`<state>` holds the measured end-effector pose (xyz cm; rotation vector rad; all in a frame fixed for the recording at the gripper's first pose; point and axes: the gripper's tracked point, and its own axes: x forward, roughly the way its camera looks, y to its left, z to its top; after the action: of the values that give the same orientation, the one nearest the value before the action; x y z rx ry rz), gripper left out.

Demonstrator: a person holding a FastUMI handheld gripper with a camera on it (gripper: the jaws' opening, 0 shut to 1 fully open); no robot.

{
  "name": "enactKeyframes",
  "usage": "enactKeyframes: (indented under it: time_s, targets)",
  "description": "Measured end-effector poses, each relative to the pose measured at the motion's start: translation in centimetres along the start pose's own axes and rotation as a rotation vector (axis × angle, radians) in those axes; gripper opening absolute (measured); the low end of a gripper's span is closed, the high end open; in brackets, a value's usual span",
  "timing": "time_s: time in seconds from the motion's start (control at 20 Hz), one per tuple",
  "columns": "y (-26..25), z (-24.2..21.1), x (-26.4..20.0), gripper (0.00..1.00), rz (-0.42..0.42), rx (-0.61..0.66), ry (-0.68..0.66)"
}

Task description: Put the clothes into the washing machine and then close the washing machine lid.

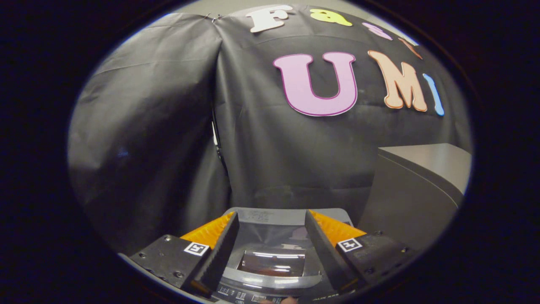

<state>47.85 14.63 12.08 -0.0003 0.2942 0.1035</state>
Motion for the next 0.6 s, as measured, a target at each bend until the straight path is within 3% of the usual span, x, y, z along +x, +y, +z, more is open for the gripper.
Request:
enactKeyframes:
  time_s: [0.6]
  targets:
    - [-2.3,0.5,-8.2,0.97,-0.029,-0.011,-0.084]
